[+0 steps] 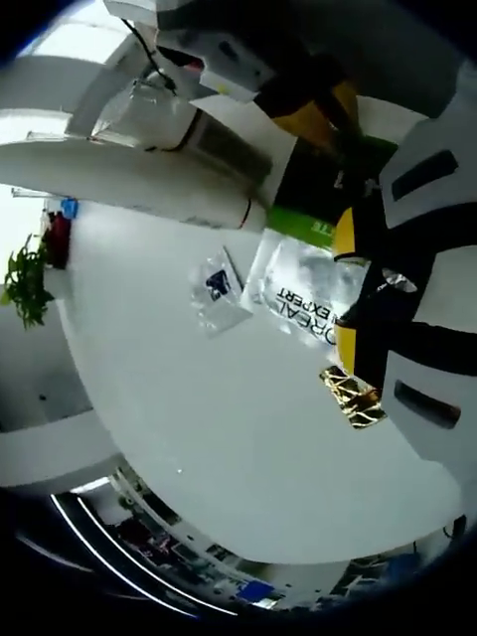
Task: Arrange the skincare products in the storage area until every visible bottle or jar stands upright without overlapping.
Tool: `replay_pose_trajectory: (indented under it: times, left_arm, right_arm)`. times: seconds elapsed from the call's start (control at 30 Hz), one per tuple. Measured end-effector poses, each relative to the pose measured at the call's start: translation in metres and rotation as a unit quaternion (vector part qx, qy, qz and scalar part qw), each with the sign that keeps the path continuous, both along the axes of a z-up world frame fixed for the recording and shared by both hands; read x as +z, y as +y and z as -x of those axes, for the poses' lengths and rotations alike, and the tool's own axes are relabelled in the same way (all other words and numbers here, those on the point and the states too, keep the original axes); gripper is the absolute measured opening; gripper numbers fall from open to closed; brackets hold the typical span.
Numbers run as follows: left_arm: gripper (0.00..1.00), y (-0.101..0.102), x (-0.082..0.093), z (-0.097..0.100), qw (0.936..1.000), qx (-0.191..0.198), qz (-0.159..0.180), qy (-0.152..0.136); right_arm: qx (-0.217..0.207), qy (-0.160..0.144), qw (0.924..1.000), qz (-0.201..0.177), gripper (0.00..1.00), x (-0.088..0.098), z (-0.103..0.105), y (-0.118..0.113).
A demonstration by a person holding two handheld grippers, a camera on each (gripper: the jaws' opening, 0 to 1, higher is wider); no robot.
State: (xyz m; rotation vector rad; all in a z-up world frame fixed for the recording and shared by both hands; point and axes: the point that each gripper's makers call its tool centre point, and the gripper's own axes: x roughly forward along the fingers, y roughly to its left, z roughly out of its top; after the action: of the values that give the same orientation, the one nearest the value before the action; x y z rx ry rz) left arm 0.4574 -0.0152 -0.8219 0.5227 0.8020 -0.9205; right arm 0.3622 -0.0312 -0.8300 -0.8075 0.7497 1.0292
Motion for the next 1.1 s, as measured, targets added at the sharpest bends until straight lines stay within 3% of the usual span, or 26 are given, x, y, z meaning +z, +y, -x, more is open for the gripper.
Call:
replay_pose_trajectory:
  times: [0.33,0.73,1.1]
  left_arm:
    - [0.16,-0.0008,-0.0007,-0.0036,0.9998,0.016,0.01,-0.003]
    - [0.12,-0.0065,-0.0018,-0.008,0.9973,0.051,0.053,0.007]
    - [0.17,-0.0081,0.0008,-0.0064,0.9984,0.036,0.044,-0.003]
  right_arm:
    - [0.003,-0.004,1.0,0.003,0.11,0.0006,-0.001,-0.0001]
    - [0.0,-0.009,1.0,0.003,0.13,0.0009,-0.0052,-0.0017]
    - [-0.001,-0.004,1.0,-0.002,0.12,0.0004,-0.0049,-0.0016]
